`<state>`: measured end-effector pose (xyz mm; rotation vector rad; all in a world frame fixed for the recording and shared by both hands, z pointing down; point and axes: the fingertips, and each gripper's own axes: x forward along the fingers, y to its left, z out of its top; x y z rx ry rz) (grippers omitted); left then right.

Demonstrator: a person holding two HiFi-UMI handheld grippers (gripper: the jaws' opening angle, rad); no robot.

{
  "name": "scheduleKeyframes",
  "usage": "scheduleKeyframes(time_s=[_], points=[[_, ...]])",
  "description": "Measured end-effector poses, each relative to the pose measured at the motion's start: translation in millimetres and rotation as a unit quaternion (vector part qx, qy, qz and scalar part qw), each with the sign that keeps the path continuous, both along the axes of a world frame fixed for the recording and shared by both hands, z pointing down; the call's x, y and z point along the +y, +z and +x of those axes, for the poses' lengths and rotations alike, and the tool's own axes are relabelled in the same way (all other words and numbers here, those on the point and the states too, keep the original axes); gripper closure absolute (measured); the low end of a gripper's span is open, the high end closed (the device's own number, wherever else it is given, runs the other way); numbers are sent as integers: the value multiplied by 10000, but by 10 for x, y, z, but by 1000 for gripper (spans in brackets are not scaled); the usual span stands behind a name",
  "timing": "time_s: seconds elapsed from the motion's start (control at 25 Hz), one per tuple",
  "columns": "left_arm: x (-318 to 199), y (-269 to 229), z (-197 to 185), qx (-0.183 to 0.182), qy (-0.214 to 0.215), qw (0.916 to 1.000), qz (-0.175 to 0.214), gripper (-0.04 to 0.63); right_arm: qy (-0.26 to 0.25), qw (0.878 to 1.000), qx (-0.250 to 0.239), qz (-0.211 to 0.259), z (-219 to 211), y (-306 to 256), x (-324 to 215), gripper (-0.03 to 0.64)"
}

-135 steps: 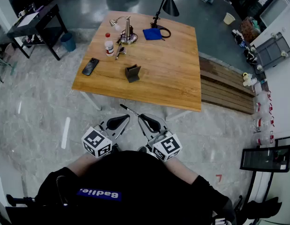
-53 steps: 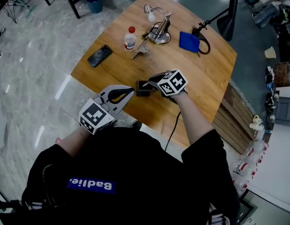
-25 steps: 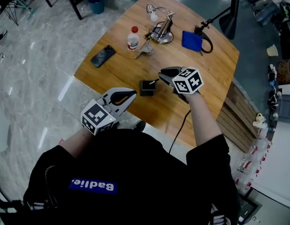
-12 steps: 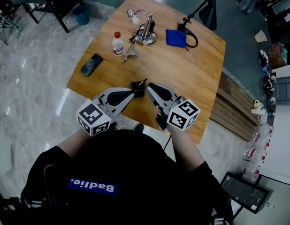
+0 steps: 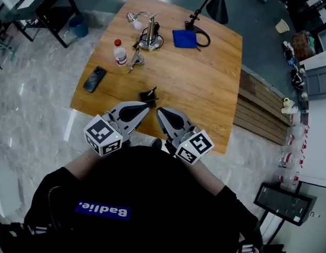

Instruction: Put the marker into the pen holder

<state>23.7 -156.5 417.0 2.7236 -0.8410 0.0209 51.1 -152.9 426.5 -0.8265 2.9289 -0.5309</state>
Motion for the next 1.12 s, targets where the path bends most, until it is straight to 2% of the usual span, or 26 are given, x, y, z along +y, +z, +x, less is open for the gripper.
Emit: scheduleKeyframes(time_s=[0.32, 1.12], points=[[58, 27, 61, 39, 80, 9998, -149, 586, 48, 9998, 196, -13, 11, 38, 35, 612], [106, 62, 26, 25, -59, 9998, -168, 586, -23, 9995, 326, -52, -16, 101, 88, 612]])
